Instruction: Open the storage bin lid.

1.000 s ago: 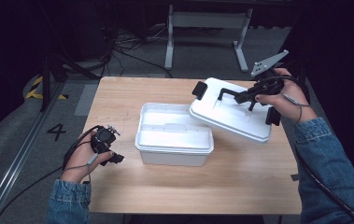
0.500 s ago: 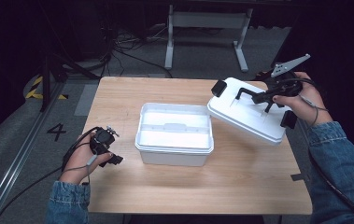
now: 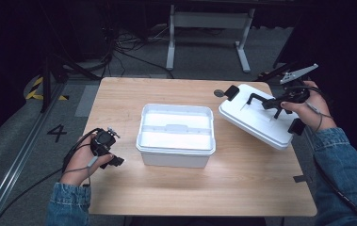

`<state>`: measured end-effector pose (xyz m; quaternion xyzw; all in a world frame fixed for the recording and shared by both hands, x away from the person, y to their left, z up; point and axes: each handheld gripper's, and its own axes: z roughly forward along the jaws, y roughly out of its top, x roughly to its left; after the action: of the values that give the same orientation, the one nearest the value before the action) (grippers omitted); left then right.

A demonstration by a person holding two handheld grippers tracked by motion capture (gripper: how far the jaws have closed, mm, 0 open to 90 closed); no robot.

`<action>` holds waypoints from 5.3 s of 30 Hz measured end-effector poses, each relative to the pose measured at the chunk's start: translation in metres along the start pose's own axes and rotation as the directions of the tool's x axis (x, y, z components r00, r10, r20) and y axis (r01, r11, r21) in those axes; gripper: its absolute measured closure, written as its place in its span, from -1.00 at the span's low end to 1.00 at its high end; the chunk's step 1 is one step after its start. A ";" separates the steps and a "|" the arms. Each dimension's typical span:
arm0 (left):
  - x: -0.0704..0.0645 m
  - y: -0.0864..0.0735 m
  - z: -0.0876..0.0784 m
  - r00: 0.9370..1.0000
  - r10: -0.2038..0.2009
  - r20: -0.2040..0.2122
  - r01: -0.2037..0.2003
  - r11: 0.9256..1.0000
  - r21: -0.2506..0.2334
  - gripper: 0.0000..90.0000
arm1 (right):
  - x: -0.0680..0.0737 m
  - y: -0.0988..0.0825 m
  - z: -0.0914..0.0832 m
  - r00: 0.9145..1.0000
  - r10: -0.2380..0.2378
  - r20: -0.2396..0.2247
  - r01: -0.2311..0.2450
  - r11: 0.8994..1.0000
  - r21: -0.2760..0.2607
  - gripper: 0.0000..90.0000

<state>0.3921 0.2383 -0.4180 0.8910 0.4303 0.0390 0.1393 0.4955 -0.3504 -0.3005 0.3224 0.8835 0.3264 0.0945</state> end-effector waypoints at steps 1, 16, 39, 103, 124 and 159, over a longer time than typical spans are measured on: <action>0.000 0.000 0.000 1.000 -0.003 -0.002 0.003 1.000 0.000 -0.44 | -0.001 -0.002 0.002 1.000 0.001 0.003 -0.001 1.000 0.000 0.88; 0.003 -0.001 0.004 1.000 -0.016 0.000 0.016 1.000 0.004 -0.44 | -0.010 -0.032 0.043 0.998 0.061 -0.012 -0.061 0.998 0.008 0.88; 0.004 0.000 0.007 1.000 -0.012 0.003 0.012 1.000 0.018 -0.44 | -0.011 -0.058 0.093 0.994 0.099 -0.045 -0.098 0.995 0.019 0.88; -0.003 -0.011 -0.001 1.000 0.006 -0.012 -0.006 1.000 0.008 -0.45 | 0.066 -0.071 0.032 0.995 0.078 -0.061 -0.084 0.990 -0.113 -0.02; -0.006 -0.006 0.000 1.000 0.009 0.008 -0.010 1.000 0.006 -0.46 | 0.123 -0.094 0.044 0.996 0.021 -0.089 -0.026 0.998 -0.065 -0.01; 0.000 -0.001 0.003 1.000 0.021 -0.001 -0.021 1.000 -0.013 -0.48 | 0.152 -0.126 0.124 0.991 -0.075 -0.109 0.073 0.997 -0.019 0.00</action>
<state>0.3917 0.2389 -0.4208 0.8945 0.4209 0.0436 0.1443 0.3607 -0.2639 -0.4695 0.2703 0.8961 0.3468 0.0603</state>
